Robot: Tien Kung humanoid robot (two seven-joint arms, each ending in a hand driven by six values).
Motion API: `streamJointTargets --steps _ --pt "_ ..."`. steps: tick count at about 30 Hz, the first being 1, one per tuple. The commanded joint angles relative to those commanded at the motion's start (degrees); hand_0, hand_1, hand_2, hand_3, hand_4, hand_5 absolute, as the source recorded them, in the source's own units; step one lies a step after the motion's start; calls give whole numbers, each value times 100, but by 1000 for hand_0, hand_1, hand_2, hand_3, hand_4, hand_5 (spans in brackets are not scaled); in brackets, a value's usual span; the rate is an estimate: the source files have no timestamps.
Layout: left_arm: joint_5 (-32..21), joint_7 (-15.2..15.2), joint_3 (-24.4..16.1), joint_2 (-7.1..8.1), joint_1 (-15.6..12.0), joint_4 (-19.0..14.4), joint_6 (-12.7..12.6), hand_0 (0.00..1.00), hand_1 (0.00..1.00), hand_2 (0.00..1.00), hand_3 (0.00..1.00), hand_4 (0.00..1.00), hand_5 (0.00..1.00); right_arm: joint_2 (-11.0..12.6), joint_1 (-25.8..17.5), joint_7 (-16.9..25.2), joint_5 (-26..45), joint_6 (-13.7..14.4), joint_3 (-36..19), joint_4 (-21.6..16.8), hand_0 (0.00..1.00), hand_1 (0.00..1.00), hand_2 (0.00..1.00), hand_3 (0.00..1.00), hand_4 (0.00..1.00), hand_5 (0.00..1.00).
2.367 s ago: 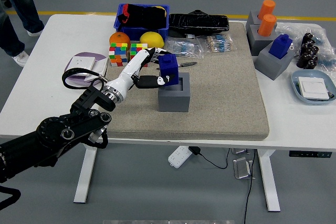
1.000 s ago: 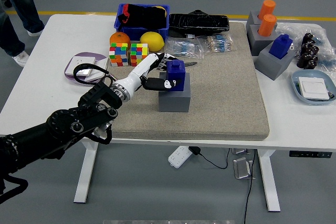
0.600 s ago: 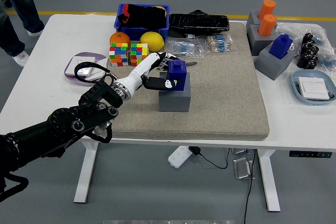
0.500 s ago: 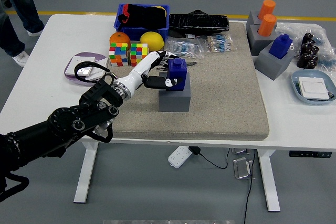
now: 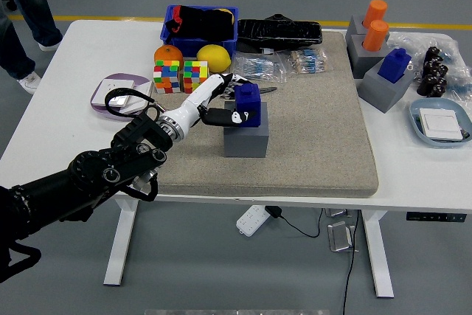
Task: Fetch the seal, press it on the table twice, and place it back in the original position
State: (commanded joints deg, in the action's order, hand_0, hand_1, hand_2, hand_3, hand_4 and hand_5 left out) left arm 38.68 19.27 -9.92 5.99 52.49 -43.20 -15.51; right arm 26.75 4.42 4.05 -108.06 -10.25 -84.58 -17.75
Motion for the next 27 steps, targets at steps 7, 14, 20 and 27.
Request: streamJointTargets --steps 7,14,20,27 --pt "69 -44 28 103 72 -55 24 830 564 414 621 645 2 -6 -12 -1 -5 0 -19 4 808 701 688 653 799 469" --pt "149 -130 77 175 138 -95 93 830 560 409 617 641 2 -6 -16 0 16 -10 -6 -1 808 700 688 654 799 469" --pt "185 -181 153 176 140 -80 126 826 551 403 611 635 2 -12 -17 1 15 -8 -13 5 809 701 688 654 799 470" --pt "145 -172 194 144 129 -56 114 824 552 403 610 637 2 -16 -14 5 17 -5 -19 5 808 702 688 655 799 470"
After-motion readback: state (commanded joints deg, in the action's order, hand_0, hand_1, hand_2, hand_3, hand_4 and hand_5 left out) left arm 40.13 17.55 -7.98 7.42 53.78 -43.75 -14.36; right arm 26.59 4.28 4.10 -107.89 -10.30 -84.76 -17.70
